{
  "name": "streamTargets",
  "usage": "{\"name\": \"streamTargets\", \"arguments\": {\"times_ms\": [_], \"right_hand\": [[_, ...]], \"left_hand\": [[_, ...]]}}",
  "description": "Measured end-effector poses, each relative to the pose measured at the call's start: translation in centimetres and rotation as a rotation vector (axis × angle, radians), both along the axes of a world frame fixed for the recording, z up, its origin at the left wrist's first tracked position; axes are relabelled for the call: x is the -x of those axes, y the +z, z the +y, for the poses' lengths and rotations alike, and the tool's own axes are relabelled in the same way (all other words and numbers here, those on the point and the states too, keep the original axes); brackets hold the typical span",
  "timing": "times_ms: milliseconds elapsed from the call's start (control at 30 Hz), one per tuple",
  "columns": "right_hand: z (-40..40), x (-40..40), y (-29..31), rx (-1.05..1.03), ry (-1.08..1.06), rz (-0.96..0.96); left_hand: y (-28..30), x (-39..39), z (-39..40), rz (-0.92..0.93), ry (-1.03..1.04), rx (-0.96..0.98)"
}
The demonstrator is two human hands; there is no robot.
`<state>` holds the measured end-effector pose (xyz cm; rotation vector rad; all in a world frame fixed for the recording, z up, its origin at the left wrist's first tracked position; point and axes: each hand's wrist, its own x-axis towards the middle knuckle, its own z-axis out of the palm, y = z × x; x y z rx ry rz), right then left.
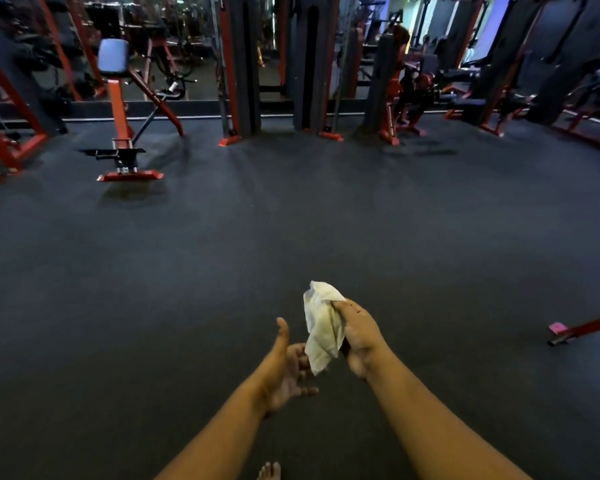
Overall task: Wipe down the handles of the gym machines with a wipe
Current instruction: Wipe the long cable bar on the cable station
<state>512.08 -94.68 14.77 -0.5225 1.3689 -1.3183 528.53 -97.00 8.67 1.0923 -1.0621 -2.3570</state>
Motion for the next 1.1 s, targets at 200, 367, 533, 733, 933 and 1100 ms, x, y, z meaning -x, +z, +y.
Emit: {"name": "streamTargets", "arguments": {"times_ms": [200, 367, 533, 733, 933, 1100], "right_hand": [[-8.4, 3.4, -0.6, -0.049, -0.017, 0.19], [-14.0, 8.8, -1.6, -0.045, -0.272, 0.488], [-20.4, 13.3, -1.6, 0.021, -0.22, 0.282], [-30.0, 21.3, -2.6, -0.079, -0.314, -0.105], [-39.0, 29.4, -2.0, 0.016, -0.281, 0.043], [-45.2, 36.7, -0.4, 0.065, -0.035, 0.557]], "left_hand": [[1.6, 4.4, -12.1, 0.076, 0.191, 0.1], [2.0, 6.2, -22.6, -0.131, 0.218, 0.395], [2.6, 10.9, -31.2, -0.278, 0.213, 0.662], [3.0, 18.5, -41.9, -0.373, 0.201, 0.701], [5.6, 26.6, -50.1, -0.434, 0.143, 0.732], [7.3, 30.7, -57.1, -0.324, -0.05, 0.745]]}}
